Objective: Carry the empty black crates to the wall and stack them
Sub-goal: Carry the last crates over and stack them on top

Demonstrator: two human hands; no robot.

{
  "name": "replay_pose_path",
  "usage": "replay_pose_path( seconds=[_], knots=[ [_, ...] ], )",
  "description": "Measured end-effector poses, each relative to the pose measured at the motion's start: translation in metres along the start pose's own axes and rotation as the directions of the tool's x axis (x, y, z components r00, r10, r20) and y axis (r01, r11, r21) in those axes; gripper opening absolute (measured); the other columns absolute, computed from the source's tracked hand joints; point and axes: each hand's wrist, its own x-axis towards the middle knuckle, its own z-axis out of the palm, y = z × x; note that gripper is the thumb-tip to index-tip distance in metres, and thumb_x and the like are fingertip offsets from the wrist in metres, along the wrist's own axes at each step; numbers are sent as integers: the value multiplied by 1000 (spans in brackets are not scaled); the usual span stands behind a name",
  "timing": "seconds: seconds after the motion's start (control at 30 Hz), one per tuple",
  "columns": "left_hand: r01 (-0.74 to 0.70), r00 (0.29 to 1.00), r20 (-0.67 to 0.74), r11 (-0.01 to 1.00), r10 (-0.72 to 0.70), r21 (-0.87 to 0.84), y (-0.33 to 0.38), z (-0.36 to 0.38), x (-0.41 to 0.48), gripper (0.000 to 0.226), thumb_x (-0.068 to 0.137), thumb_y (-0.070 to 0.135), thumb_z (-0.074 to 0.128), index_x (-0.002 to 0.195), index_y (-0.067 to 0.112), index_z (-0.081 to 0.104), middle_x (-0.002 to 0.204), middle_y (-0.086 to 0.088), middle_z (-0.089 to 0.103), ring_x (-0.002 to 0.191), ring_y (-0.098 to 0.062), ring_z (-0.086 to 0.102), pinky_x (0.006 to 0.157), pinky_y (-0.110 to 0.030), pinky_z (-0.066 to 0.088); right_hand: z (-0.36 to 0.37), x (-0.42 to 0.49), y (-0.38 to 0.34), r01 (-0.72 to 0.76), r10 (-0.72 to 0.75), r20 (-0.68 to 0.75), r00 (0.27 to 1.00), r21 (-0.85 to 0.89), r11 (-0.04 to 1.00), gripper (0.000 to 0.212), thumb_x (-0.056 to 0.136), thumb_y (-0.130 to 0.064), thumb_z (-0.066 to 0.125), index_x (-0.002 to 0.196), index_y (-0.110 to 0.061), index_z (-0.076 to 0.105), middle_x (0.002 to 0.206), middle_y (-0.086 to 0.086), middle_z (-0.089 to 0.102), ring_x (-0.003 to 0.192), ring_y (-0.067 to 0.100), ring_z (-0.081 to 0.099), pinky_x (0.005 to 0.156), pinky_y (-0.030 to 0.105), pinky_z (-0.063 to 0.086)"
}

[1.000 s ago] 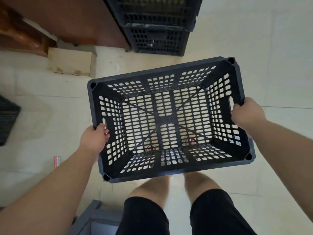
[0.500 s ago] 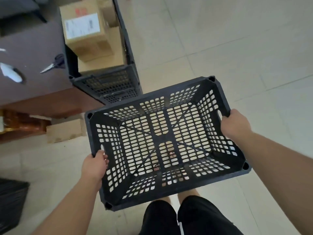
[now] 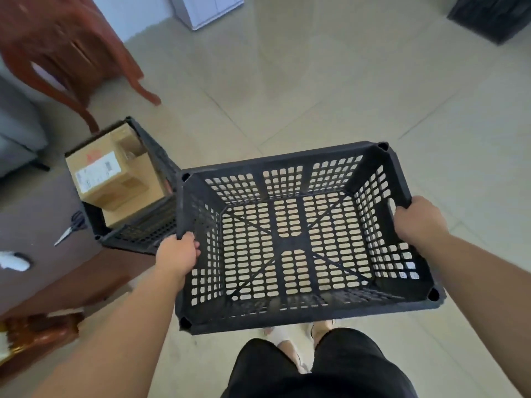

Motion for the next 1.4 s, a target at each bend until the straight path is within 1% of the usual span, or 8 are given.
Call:
replay_pose_path(
  seconds=[0.1, 0.33, 0.5, 0.6, 0.73, 0.9, 1.23, 1.4],
  knots=[
    [-75, 997, 27, 995, 74, 66, 54, 32, -12, 26, 104, 24, 51, 102, 3, 66, 82, -6, 66, 70, -21, 58, 78, -43, 53, -38, 18, 21, -69, 72, -38, 997, 69, 995, 30, 98, -17, 47, 121, 1, 55, 110, 26, 62, 81, 34, 51, 70, 35, 42],
    [-226, 973, 88, 962, 214, 151, 159, 112, -45, 38, 106, 30, 51, 124, -1, 63, 94, -9, 68, 72, -17, 58, 60, -28, 43, -114, 62, 62, -157, 176, -82, 981, 197, 968, 34, 98, -19, 44, 123, 1, 52, 113, 25, 62, 99, 42, 59, 79, 41, 48],
    [-276, 952, 189, 940, 239, 200, 224, 164, -49, 49, 108, 34, 43, 132, -6, 58, 86, -8, 61, 70, -17, 55, 68, -27, 38, -164, 95, 73, -206, 241, -114, 964, 259, 944, 37, 97, -16, 44, 130, 1, 49, 119, 25, 60, 105, 44, 59, 83, 42, 49],
    [-320, 935, 231, 922, 269, 220, 264, 197, -38, 49, 107, 36, 44, 128, -5, 61, 82, -6, 62, 69, -17, 56, 73, -31, 41, -187, 119, 75, -234, 282, -131, 950, 295, 926, 36, 95, -16, 45, 128, -1, 53, 115, 23, 62, 100, 42, 61, 76, 39, 49],
    [-401, 897, 303, 878, 321, 259, 326, 245, -19, 46, 107, 33, 45, 124, -6, 63, 82, -7, 63, 67, -18, 58, 62, -29, 43, -214, 153, 65, -293, 355, -154, 922, 319, 901, 34, 94, -17, 46, 123, -1, 54, 107, 21, 63, 90, 39, 61, 72, 39, 52],
    [-472, 845, 408, 841, 346, 265, 414, 305, 11, 41, 106, 28, 48, 119, -7, 64, 81, -12, 66, 66, -22, 58, 61, -33, 46, -248, 194, 39, -372, 450, -199, 871, 332, 867, 34, 96, -16, 46, 125, 0, 51, 113, 23, 62, 97, 41, 61, 72, 37, 48],
    [-636, 711, 549, 735, 438, 237, 597, 422, 16, 37, 107, 29, 46, 109, -2, 67, 82, -10, 68, 70, -21, 59, 59, -27, 37, -324, 274, 9, -463, 578, -268, 771, 389, 797, 36, 97, -15, 45, 128, 3, 49, 110, 25, 61, 88, 38, 57, 69, 37, 48],
    [-691, 658, 593, 685, 464, 231, 672, 497, 7, 34, 107, 25, 46, 109, -2, 66, 82, -8, 66, 69, -18, 57, 58, -25, 36, -371, 340, 12, -462, 598, -276, 753, 424, 779, 29, 94, -10, 48, 119, 5, 55, 94, 20, 59, 83, 37, 57, 68, 37, 49]
  ],
)
